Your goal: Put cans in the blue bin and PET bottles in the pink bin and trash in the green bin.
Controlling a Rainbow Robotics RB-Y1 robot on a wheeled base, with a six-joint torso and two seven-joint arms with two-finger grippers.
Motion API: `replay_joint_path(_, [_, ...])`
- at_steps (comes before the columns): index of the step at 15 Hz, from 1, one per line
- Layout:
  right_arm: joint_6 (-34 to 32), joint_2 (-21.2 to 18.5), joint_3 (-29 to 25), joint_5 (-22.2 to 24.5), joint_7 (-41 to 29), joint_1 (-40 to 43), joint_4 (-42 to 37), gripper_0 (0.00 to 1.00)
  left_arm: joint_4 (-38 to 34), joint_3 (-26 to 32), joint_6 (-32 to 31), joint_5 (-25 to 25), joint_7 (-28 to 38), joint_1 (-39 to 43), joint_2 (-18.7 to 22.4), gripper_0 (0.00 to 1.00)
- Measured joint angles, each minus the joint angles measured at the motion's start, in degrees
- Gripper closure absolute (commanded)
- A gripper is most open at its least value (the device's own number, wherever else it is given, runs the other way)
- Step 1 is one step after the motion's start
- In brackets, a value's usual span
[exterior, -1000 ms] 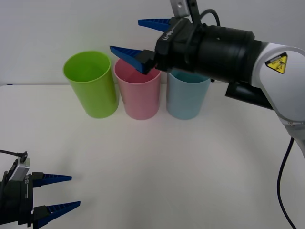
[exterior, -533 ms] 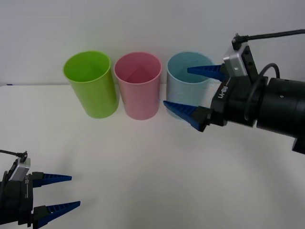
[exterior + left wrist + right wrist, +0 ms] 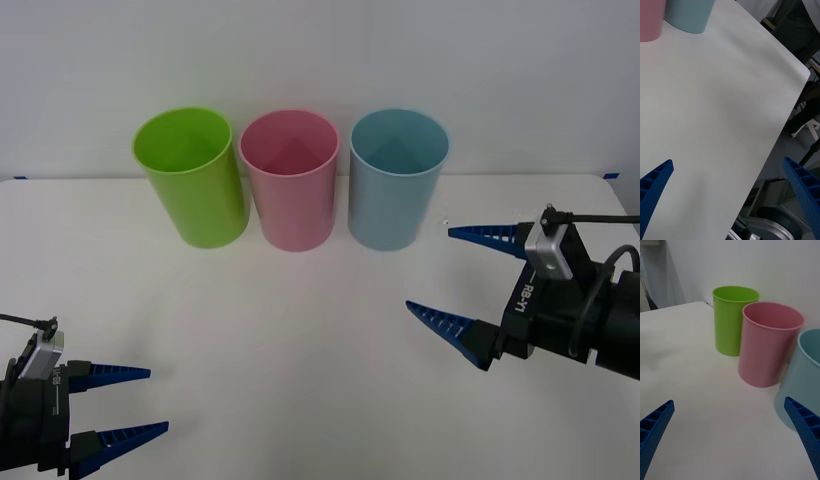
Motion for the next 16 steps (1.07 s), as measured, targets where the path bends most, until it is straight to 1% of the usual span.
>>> replay_joint_path(2, [-6.52,2.26,-3.74,-3.36,6.17,-0.37,4.70,0.00,0.00,0.00,0.00,0.00,0.00,0.00,0.00,0.00])
replay_joint_path(3, [-9.03,2.67,-5.18,-4.64,8.65,-0.81,6.82,0.00,0.00,0.00,0.00,0.00,0.00,0.00,0.00,0.00])
replay_joint_path(9, [-20.90,2.70,-10.62,-8.11,20.82,-4.53,20.07,0.00,0.00,0.00,0.00,0.00,0.00,0.00,0.00,0.00])
replay_joint_path(12, [-22.36,2.20,-10.98,-8.22,24.73,-4.78,23.29,0.00,0.00,0.00,0.00,0.00,0.00,0.00,0.00,0.00])
replay_joint_path(16, [-23.42,2.05,-10.76,-8.17,25.13,-4.02,24.10,0.00,0.00,0.00,0.00,0.00,0.00,0.00,0.00,0.00])
